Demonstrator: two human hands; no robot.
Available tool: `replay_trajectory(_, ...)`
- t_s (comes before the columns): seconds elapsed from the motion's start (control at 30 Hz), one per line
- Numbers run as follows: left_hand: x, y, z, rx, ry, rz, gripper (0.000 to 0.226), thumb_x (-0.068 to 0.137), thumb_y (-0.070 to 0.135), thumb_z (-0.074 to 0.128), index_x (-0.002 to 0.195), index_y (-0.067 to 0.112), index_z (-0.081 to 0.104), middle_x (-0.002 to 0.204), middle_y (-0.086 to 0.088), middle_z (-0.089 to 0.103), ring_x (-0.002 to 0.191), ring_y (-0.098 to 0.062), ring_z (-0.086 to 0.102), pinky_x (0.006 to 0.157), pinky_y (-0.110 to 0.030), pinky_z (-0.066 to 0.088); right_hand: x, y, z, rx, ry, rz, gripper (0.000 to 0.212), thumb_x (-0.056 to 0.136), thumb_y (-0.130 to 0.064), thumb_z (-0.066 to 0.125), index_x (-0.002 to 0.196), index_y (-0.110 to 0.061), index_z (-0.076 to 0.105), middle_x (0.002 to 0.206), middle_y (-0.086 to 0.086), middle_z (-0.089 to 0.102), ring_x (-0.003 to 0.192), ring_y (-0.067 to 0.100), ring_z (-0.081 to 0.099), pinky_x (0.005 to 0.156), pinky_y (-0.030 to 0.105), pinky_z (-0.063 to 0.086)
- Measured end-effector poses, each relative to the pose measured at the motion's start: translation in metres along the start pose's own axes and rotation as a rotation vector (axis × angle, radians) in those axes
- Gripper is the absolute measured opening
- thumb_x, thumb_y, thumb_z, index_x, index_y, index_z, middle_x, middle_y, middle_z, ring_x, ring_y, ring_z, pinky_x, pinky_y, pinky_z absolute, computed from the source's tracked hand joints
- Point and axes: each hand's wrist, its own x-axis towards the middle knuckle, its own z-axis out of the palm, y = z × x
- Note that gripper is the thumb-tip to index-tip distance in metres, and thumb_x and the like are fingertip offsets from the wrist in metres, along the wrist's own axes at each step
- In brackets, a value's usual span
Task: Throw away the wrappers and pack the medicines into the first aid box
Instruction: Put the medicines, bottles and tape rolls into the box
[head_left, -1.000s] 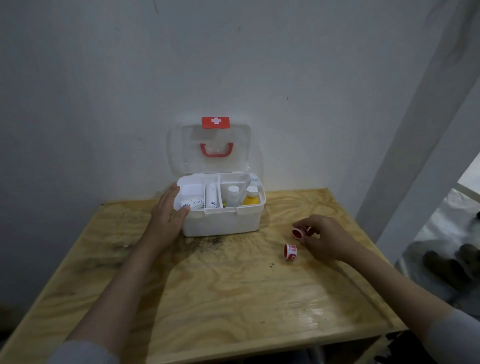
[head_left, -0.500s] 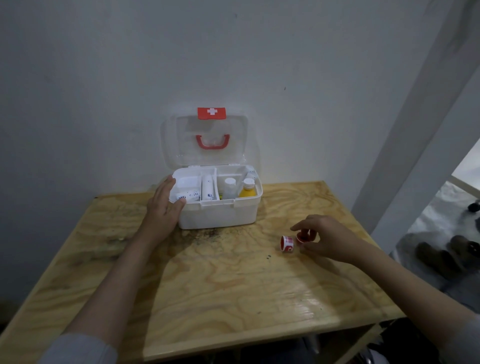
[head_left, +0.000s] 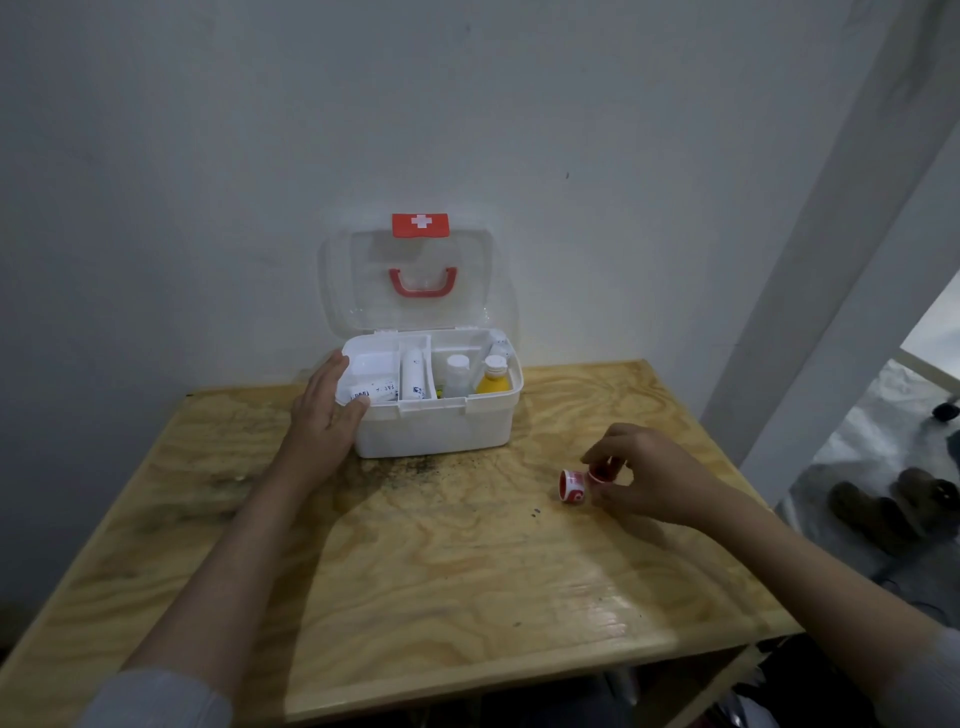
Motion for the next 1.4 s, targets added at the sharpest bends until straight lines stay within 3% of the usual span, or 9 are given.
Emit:
replay_trajectory(0.17, 0.001, -0.001, 0.001, 0.003, 0.009, -0.003, 0.051, 0.093, 0.018, 0.049, 0.142, 0.012, 0.035, 0.153, -0.006, 0.029, 0.141, -0.019, 0.025, 0.115, -0.033, 0.017, 0.002, -0.014, 0.009, -0.124, -0.037, -0.13, 0.039, 0.077, -0.033, 0.064, 0.116, -0.036, 0.061, 0.105, -0.015, 0.061, 0.094, 0.011, 0.05, 0.078, 0.031, 0.039)
replay_trajectory(0.23, 0.001, -0.001, 0.002, 0.016, 0.011, -0.01, 0.05, 0.094, 0.015, 0.048, 0.142, 0.014, 0.034, 0.154, -0.004, 0.028, 0.141, -0.018, 0.024, 0.114, -0.031, 0.016, 0.004, -0.016, 0.011, -0.144, -0.012, -0.12, 0.027, 0.078, -0.032, 0.064, 0.105, -0.036, 0.065, 0.101, -0.016, 0.065, 0.092, 0.012, 0.049, 0.077, 0.031, 0.035)
replay_trajectory(0.33, 0.001, 0.0, 0.002, 0.025, 0.012, -0.007, 0.05, 0.094, 0.016, 0.048, 0.142, 0.014, 0.034, 0.154, -0.004, 0.028, 0.141, -0.018, 0.024, 0.116, -0.038, 0.016, 0.003, -0.014, 0.013, -0.118, 0.069, -0.076, 0.015, 0.074, -0.036, 0.069, 0.089, -0.031, 0.067, 0.09, -0.011, 0.069, 0.091, 0.013, 0.051, 0.075, 0.029, 0.03)
replay_trajectory(0.47, 0.0, -0.001, 0.002, 0.009, 0.006, -0.006, 0.053, 0.092, 0.024, 0.046, 0.142, 0.015, 0.034, 0.154, -0.004, 0.028, 0.141, -0.018, 0.023, 0.117, -0.043, 0.017, -0.005, -0.011, 0.02, -0.171, 0.099, -0.056, 0.025, 0.068, -0.046, 0.073, 0.084, -0.028, 0.068, 0.091, -0.011, 0.068, 0.09, 0.015, 0.05, 0.075, 0.03, 0.028)
replay_trajectory(0.6, 0.001, -0.002, 0.002, 0.018, 0.011, -0.003, 0.05, 0.094, 0.018, 0.047, 0.142, 0.014, 0.034, 0.154, -0.006, 0.028, 0.142, -0.02, 0.023, 0.117, -0.044, 0.017, -0.01, -0.007, 0.018, -0.15, 0.153, -0.008, 0.031, 0.066, -0.052, 0.073, 0.086, -0.029, 0.068, 0.096, -0.009, 0.061, 0.088, 0.013, 0.049, 0.075, 0.03, 0.031)
replay_trajectory(0.83, 0.0, -0.004, 0.002, 0.016, 0.007, -0.008, 0.052, 0.093, 0.021, 0.047, 0.142, 0.014, 0.034, 0.154, -0.005, 0.028, 0.142, -0.02, 0.023, 0.117, -0.041, 0.016, -0.012, -0.005, 0.02, -0.128, 0.122, 0.065, 0.032, 0.071, -0.046, 0.072, 0.096, -0.026, 0.068, 0.09, -0.003, 0.067, 0.086, 0.019, 0.053, 0.072, 0.035, 0.046)
replay_trajectory(1.1, -0.001, 0.0, 0.001, -0.006, 0.007, -0.016, 0.059, 0.086, 0.032, 0.043, 0.141, 0.013, 0.035, 0.153, -0.005, 0.029, 0.141, -0.018, 0.025, 0.117, -0.044, 0.017, -0.005, -0.01, 0.025, -0.109, 0.114, 0.04, 0.024, 0.075, -0.039, 0.071, 0.098, -0.031, 0.069, 0.093, -0.004, 0.069, 0.084, 0.017, 0.048, 0.068, 0.03, 0.033)
replay_trajectory(1.4, 0.0, -0.001, 0.003, -0.01, -0.008, -0.066, 0.063, 0.084, 0.042, 0.039, 0.143, 0.022, 0.031, 0.155, 0.001, 0.025, 0.141, -0.021, 0.021, 0.115, -0.038, 0.017, 0.023, -0.053, -0.027, 0.145, 0.266, -0.052, 0.017, 0.072, -0.028, 0.078, 0.088, -0.03, 0.073, 0.083, -0.006, 0.071, 0.08, 0.008, 0.056, 0.07, 0.02, 0.039)
